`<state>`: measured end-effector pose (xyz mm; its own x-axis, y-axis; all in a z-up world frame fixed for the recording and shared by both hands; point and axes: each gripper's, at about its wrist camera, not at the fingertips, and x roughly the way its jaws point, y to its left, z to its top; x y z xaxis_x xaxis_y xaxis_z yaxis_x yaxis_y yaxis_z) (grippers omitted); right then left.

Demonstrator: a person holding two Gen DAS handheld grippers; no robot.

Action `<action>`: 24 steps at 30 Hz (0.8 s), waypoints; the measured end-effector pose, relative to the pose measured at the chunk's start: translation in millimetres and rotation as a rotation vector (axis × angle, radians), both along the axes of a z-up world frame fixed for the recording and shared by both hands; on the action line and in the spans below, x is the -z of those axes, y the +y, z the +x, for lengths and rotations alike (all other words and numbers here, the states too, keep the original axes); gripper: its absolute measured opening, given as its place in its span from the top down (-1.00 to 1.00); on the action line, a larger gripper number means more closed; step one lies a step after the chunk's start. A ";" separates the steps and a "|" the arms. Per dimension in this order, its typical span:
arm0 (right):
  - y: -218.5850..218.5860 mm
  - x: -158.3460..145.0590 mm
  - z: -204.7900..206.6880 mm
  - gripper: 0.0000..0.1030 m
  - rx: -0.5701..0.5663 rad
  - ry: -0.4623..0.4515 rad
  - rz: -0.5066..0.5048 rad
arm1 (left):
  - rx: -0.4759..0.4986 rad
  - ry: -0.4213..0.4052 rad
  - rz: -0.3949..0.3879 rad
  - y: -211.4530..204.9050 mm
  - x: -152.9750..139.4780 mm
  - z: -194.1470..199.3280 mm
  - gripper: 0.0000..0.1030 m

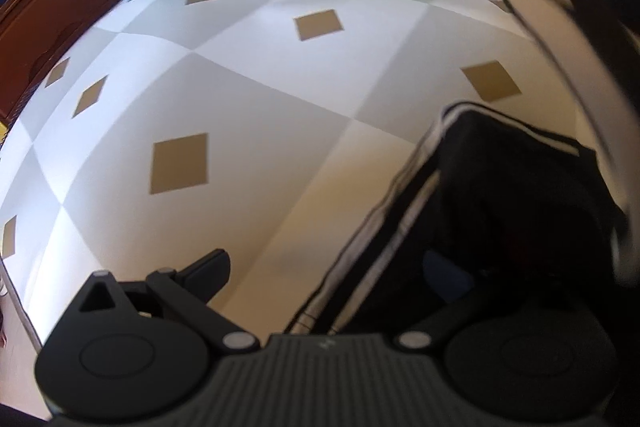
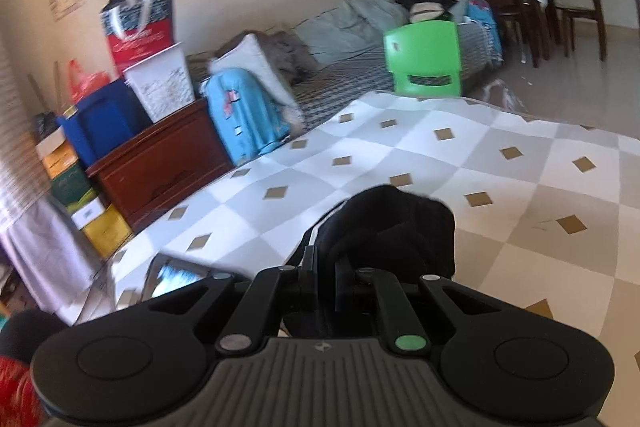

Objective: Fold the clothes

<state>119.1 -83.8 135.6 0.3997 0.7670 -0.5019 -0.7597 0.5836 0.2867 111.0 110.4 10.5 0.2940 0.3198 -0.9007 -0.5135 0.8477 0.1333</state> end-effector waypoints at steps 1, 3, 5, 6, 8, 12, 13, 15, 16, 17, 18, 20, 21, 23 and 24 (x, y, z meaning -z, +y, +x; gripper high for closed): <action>-0.7 1.9 -6.3 0.83 -0.013 -0.004 -0.011 | -0.006 -0.005 0.002 2.2 -0.8 -1.1 -0.99; -3.3 9.2 -16.3 0.82 -0.028 0.019 -0.017 | -0.014 -0.011 0.008 5.8 -1.8 -3.1 -0.99; -3.5 18.6 -26.3 0.82 -0.044 0.040 -0.037 | -0.020 -0.010 0.009 8.8 -2.3 -5.3 -0.99; -2.7 23.6 -32.0 0.82 -0.053 0.040 -0.057 | -0.023 -0.009 0.009 10.2 -2.7 -6.5 -0.99; -3.5 33.7 -40.9 0.81 -0.064 0.047 -0.083 | -0.026 -0.007 0.013 11.9 -4.2 -9.3 -0.99; -10.2 54.3 -54.1 0.79 -0.069 0.079 -0.116 | -0.008 -0.012 0.037 12.1 -10.1 -15.1 -0.99; -12.5 59.6 -56.6 0.79 -0.067 0.088 -0.123 | -0.002 -0.016 0.047 11.5 -12.4 -17.0 -0.99; -16.5 70.5 -61.2 0.79 -0.066 0.117 -0.137 | 0.004 -0.032 0.060 11.5 -18.3 -22.3 -0.99; -17.4 75.7 -64.0 0.79 -0.071 0.125 -0.149 | 0.005 -0.039 0.060 11.9 -21.1 -24.9 -0.99; -17.6 81.2 -67.1 0.79 -0.075 0.129 -0.166 | 0.004 -0.047 0.055 12.8 -23.9 -27.8 -0.99; -17.6 86.4 -69.8 0.79 -0.079 0.135 -0.182 | 0.000 -0.056 0.046 14.0 -26.6 -30.8 -1.00; -17.2 97.0 -74.3 0.79 -0.088 0.147 -0.209 | -0.006 -0.071 0.031 16.3 -30.9 -36.0 -1.00; -16.6 101.7 -75.9 0.79 -0.092 0.150 -0.223 | -0.009 -0.077 0.025 17.3 -32.9 -38.6 -1.00; -15.4 110.0 -78.5 0.79 -0.099 0.156 -0.243 | -0.012 -0.095 0.014 18.0 -38.2 -44.7 -1.00; -14.7 113.9 -79.8 0.79 -0.102 0.159 -0.251 | -0.011 -0.108 0.010 17.8 -41.1 -47.9 -1.00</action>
